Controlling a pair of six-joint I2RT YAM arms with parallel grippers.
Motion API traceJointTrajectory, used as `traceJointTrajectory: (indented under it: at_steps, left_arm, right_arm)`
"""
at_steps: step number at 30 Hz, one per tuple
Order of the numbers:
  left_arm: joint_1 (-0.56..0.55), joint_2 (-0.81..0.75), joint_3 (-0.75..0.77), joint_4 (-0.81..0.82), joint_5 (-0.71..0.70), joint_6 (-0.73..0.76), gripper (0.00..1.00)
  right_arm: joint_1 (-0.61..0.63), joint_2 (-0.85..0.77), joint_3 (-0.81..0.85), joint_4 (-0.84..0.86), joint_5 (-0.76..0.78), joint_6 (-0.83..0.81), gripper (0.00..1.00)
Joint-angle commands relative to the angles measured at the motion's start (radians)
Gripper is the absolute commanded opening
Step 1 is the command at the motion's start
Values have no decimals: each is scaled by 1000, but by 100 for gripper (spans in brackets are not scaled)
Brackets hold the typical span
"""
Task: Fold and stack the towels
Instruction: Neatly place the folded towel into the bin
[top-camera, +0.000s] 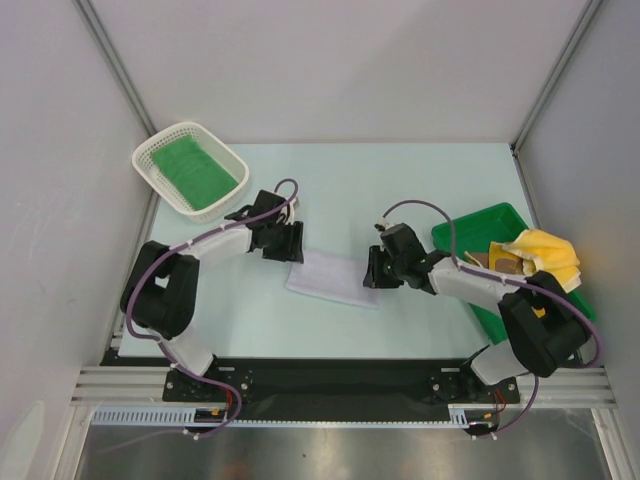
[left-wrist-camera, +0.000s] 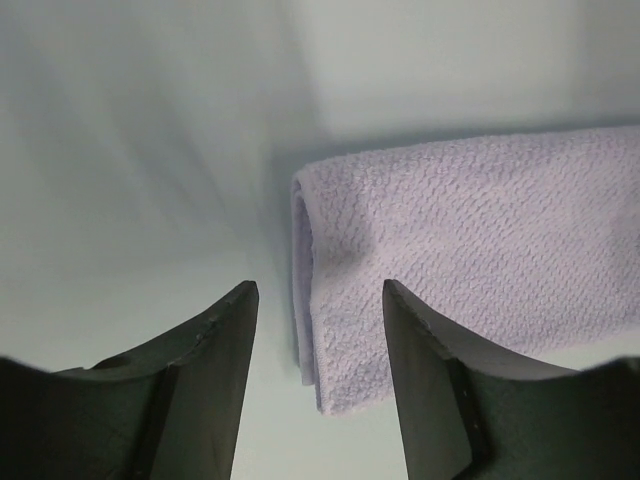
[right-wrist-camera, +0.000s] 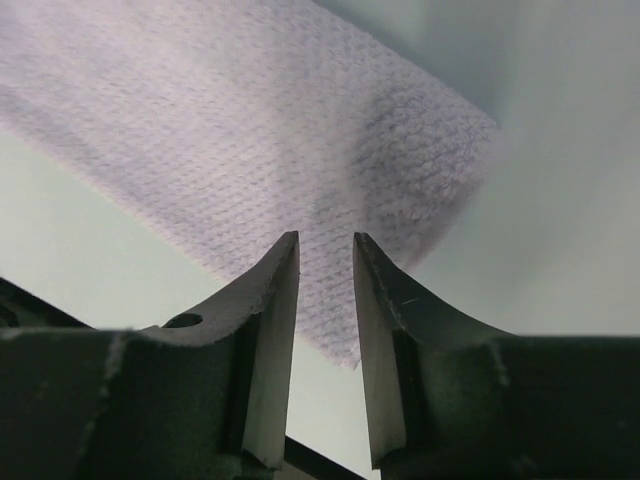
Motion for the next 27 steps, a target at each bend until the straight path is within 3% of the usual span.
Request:
traceJointTrajectory:
  at_steps: [1,5,19,25,27]
  left_arm:
    - [9,-44,26,-24,30,67,59]
    - [8,-15,-21,1,121,61,59]
    - [-20,47,-74,24,82,37,57]
    - [-73,77,-51,-10,79,45,43]
    - [-90,76,-51,-28,70,47,31]
  right_arm:
    - [-3,-124,13,-8,7,-18,35]
    - [-6,-239,43,-60,-1,-29,38]
    - [-17,-391,25,-117,-18,-57,50]
    - [-28,-410,23,-123,-18,-61,49]
    - [-31,-415,28,-126,-24,-63,49]
